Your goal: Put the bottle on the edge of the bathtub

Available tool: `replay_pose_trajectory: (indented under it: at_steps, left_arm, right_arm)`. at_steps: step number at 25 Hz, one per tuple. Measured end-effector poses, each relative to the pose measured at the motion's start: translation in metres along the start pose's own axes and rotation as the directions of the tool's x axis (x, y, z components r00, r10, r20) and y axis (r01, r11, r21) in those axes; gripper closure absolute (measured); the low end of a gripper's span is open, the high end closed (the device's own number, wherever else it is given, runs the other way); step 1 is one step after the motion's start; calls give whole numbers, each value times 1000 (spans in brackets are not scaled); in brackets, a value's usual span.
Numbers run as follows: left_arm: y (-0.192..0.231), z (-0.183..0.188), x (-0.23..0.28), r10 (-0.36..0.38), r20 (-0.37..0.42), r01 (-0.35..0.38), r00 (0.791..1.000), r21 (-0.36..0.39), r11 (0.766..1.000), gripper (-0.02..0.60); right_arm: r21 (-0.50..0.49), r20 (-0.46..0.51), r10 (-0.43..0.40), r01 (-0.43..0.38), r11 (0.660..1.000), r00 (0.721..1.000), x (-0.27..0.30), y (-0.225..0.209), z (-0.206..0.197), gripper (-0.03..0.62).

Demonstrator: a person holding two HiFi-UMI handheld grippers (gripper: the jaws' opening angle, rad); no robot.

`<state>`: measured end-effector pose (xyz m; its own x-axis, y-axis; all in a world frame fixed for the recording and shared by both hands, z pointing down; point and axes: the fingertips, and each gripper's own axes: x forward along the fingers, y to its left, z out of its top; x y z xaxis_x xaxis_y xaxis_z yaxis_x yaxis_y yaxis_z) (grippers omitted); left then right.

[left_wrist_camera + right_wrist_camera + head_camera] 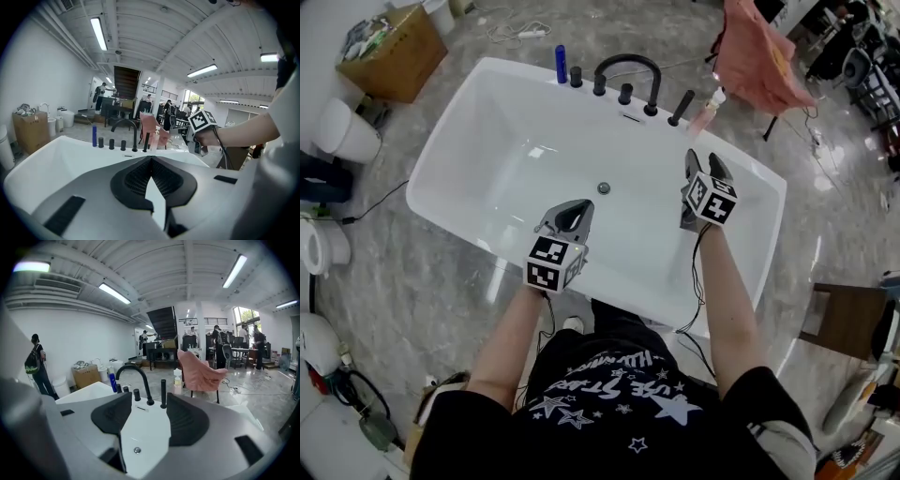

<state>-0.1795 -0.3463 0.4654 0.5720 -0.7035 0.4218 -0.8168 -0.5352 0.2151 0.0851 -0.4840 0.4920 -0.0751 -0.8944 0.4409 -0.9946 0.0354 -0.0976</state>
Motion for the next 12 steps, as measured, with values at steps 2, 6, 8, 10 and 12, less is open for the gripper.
replay_pose_trajectory:
  at_steps: [2,6,8,10,12]
  left_arm:
    - [-5,-3,-24,-5,16,5,1000,-2,1000,566]
    - [-10,-18,-70,-3,20,3,1000,-1,1000,566]
    - [-11,-26,-96,-1,18,1,1000,7,1000,566]
    - [-13,-31,-119,-1,25,1,1000,15,1000,566]
    - [-21,-37,-141,-6,34,6,999,22,1000,566]
  right_arm:
    - [2,7,13,-13,1000,1000,-30,16,-5,361]
    - [4,9,29,-29,1000,1000,-83,48,-23,373]
    - [21,11,35,-35,999,999,-108,66,-35,373]
    - [45,25,34,-35,998,999,-133,80,-41,379]
    - [66,43,26,-29,997,999,-160,88,-47,394]
